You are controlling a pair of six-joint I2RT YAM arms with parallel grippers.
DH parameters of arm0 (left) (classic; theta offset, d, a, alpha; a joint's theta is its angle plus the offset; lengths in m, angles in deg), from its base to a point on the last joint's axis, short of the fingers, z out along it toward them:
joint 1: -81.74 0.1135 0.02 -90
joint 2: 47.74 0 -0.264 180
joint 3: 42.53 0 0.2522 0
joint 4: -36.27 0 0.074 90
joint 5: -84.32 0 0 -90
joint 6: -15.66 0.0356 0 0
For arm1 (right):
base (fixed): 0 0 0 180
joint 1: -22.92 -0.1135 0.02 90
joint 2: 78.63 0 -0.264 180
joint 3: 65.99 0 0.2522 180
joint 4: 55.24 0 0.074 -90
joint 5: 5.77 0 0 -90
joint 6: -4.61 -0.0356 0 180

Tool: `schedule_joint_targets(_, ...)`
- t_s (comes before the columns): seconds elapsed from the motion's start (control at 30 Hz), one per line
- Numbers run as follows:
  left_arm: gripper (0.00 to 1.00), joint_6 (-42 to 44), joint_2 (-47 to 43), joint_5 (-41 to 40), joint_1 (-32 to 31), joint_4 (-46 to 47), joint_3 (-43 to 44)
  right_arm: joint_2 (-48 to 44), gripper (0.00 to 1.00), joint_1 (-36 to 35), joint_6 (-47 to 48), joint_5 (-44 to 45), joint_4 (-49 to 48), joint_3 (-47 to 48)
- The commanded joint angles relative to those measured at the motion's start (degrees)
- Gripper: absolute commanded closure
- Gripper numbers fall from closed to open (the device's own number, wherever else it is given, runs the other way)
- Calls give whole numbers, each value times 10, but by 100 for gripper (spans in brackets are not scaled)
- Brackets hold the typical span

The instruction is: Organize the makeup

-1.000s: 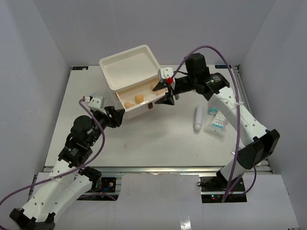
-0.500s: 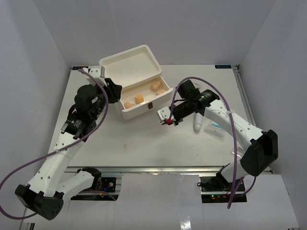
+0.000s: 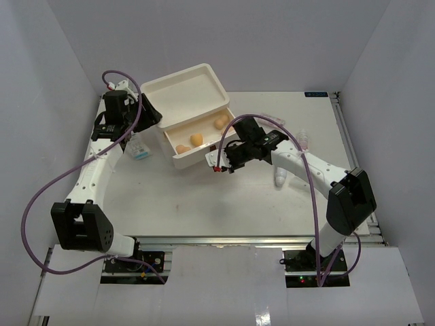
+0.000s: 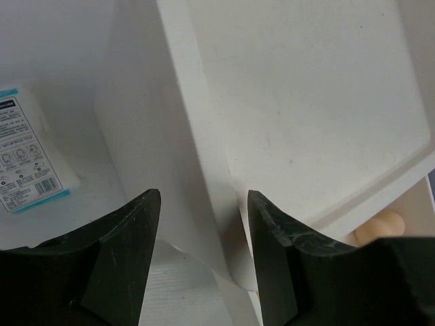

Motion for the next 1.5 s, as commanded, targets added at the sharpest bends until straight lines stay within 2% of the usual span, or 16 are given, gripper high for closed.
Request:
schedule_joint_targets(0.0,36,-7,14,18,2,-15,41,17,80,-4,-18,24,-47,37)
schedule_joint_targets(0.17,64,7,25,47,2,-16,28,51,80,-8,-57,56,-94,85)
schedule_joint_targets(0.27,74,12,29,62,2,-15,14,85,82,-16,-114,91,-138,123)
schedule_joint_targets(0.37,80,18,35,80,2,-15,-1,114,83,-24,-162,121,-172,173)
schedule_joint_targets(0.53,82,19,36,100,2,-7,-27,163,83,-35,-273,204,-246,237)
schedule_joint_targets(0.67,82,18,35,107,2,-1,-33,187,83,-37,-338,233,-292,269)
schedule_joint_targets(0.8,83,17,40,119,1,0,-33,205,83,-40,-359,219,-301,298)
schedule_joint_targets(0.97,83,13,42,122,1,2,-35,234,80,-41,-374,274,-332,322)
schedule_joint_targets(1.13,79,5,41,119,1,9,-37,197,80,-33,-413,229,-303,283)
schedule_joint_targets(1.33,73,-7,39,117,1,22,-37,103,81,-14,-542,130,-269,181)
schedule_joint_targets(1.4,73,-10,39,119,1,24,-37,81,75,-13,-586,125,-288,136)
schedule_joint_targets(1.47,73,-13,39,122,1,27,-41,71,62,-11,-639,145,-314,96)
